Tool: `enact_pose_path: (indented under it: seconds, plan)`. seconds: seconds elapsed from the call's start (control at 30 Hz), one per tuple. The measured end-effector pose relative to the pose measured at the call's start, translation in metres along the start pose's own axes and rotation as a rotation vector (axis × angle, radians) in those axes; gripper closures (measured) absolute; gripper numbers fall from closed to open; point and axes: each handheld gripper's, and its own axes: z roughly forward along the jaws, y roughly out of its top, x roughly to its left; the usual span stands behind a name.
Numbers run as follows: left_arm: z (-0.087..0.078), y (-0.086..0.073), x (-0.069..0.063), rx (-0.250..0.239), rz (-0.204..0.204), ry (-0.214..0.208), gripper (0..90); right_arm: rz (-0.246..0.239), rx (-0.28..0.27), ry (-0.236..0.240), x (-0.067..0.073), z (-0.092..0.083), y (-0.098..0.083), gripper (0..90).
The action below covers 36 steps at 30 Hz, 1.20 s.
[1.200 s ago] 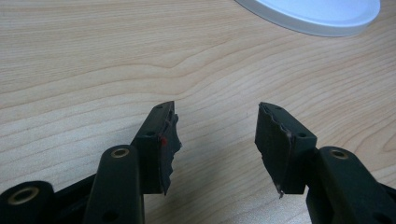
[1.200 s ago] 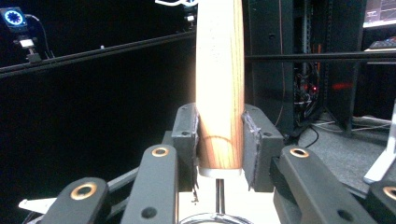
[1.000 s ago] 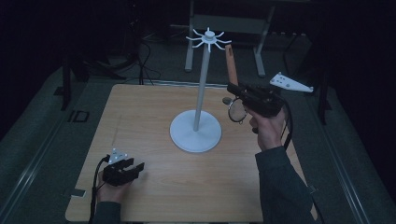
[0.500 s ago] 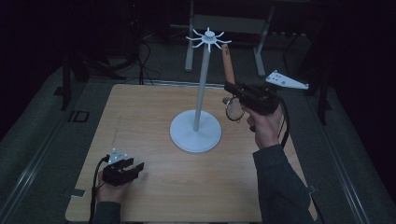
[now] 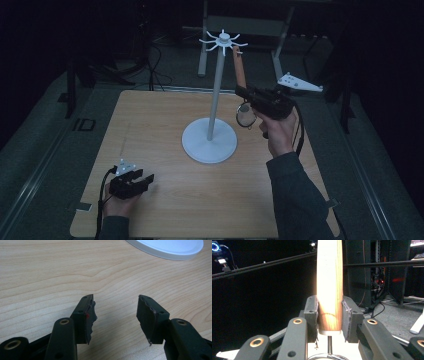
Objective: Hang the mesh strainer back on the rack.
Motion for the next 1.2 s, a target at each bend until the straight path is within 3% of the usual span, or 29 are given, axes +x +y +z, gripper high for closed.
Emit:
enact_pose_path:
  seconds: [0.33, 0.37, 0.53, 0.73, 1.2]
  plan:
    - [-0.001, 0.0, 0.0, 0.0, 0.001, 0.001, 48.2, -0.002, 0.009, -0.017, 0.0, 0.005, -0.001, 68.4]
    - [-0.001, 0.0, 0.0, 0.0, 0.0, 0.0, 48.2, -0.022, 0.021, -0.036, 0.001, 0.004, -0.002, 66.2]
    - [0.0, 0.0, 0.0, 0.001, 0.002, -0.001, 48.2, -0.03, 0.022, -0.06, 0.0, 0.001, -0.007, 57.6]
    - [0.0, 0.0, 0.0, 0.001, 0.003, 0.0, 48.2, -0.031, 0.015, -0.075, -0.001, -0.002, -0.01, 53.5]
    - [0.001, 0.0, -0.001, 0.003, 0.001, -0.001, 48.1, -0.092, 0.033, -0.107, 0.008, -0.012, -0.011, 45.7]
